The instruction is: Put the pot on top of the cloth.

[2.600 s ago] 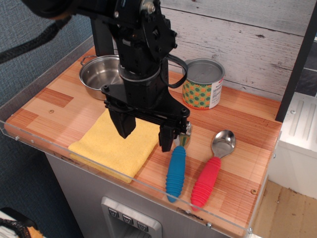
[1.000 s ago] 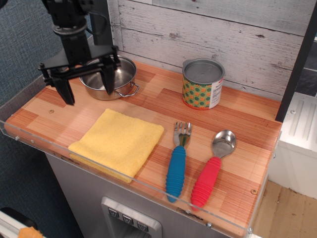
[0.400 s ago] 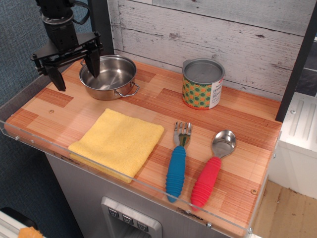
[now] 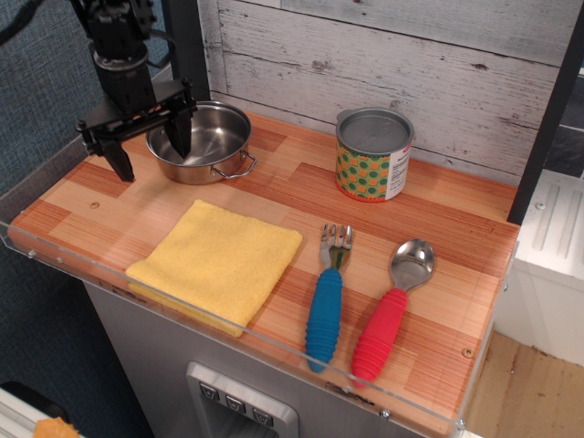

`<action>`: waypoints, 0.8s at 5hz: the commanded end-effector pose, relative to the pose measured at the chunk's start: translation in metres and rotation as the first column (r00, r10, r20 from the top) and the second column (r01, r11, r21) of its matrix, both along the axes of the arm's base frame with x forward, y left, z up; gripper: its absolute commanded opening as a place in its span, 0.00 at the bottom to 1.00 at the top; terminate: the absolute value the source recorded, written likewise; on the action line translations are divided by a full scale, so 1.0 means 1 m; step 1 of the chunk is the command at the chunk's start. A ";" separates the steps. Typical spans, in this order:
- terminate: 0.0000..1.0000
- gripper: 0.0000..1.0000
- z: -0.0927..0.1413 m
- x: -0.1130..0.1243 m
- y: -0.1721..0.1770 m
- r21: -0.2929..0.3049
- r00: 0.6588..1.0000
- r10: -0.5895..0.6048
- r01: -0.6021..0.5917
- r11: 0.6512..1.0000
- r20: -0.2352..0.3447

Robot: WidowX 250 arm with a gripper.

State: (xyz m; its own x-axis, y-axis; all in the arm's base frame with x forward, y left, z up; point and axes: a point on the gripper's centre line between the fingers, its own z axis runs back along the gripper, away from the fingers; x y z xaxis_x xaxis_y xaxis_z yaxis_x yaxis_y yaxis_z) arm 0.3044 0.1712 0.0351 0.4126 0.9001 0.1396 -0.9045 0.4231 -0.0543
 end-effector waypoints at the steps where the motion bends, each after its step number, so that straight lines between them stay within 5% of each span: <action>1: 0.00 1.00 -0.008 -0.001 0.004 0.017 1.000 0.014 -0.014 1.000 0.000; 2: 0.00 1.00 -0.011 -0.001 0.004 0.002 1.000 0.016 -0.016 1.000 -0.001; 3: 0.00 0.00 -0.013 -0.002 0.005 -0.003 1.000 -0.006 0.006 1.000 0.014; 4: 0.00 0.00 -0.006 -0.004 0.007 -0.007 0.998 -0.019 0.019 1.000 0.054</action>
State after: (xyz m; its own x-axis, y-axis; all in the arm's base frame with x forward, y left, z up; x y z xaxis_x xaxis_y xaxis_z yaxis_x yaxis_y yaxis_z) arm 0.3044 0.1723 0.0101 0.4352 0.8937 0.1090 -0.8924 0.4442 -0.0790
